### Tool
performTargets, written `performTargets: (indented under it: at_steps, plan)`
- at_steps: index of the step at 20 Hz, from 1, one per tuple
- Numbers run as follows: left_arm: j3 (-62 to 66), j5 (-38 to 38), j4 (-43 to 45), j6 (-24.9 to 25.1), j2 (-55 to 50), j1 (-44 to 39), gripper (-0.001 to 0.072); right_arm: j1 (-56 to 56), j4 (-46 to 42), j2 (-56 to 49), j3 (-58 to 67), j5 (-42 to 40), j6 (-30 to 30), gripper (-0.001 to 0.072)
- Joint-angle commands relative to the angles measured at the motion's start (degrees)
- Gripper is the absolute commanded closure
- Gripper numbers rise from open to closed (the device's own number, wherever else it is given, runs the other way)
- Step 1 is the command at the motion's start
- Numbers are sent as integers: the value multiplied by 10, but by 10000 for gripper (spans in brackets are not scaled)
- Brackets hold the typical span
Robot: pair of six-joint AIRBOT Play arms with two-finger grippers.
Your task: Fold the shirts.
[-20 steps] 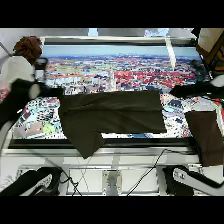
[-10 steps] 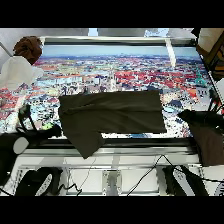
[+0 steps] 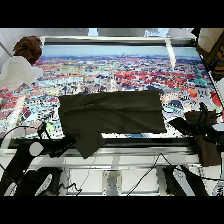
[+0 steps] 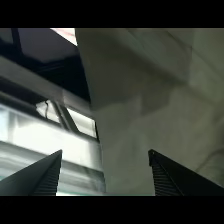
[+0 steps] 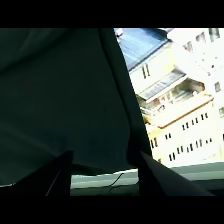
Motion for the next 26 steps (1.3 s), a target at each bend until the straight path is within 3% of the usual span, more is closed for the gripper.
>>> performTargets:
  at_steps: [1, 4, 7, 8, 9, 10, 12, 21, 26]
  plan:
    - [-15, 66, -39, 46, -69, 0, 140, 0, 29, 0, -4, -4, -10, 256]
    - [-15, 131, -111, 97, -142, 0, 140, 0, 47, 0, -4, -2, -23, 256]
    - [-15, 134, -183, 167, -210, 0, 141, 0, 49, 0, -4, -3, -23, 256]
    - [-14, 135, -207, 181, -226, 0, 222, 0, 48, 0, -4, -3, -23, 256]
    - [-14, 136, -221, 189, -232, 0, 411, 0, 48, 0, -4, -2, -23, 256]
    - [-13, 137, -232, 209, -231, 0, 702, -1, 47, 0, -4, 1, -23, 257]
    - [-1, 128, -246, 243, -231, 0, 695, -1, 42, 0, -4, 2, -23, 286]
    - [129, 135, -199, 242, -180, 0, 697, -1, -42, -22, -4, 35, 0, 288]
    - [129, 92, -194, 243, -180, 0, 697, -1, -2, -118, -4, 40, 3, 270]
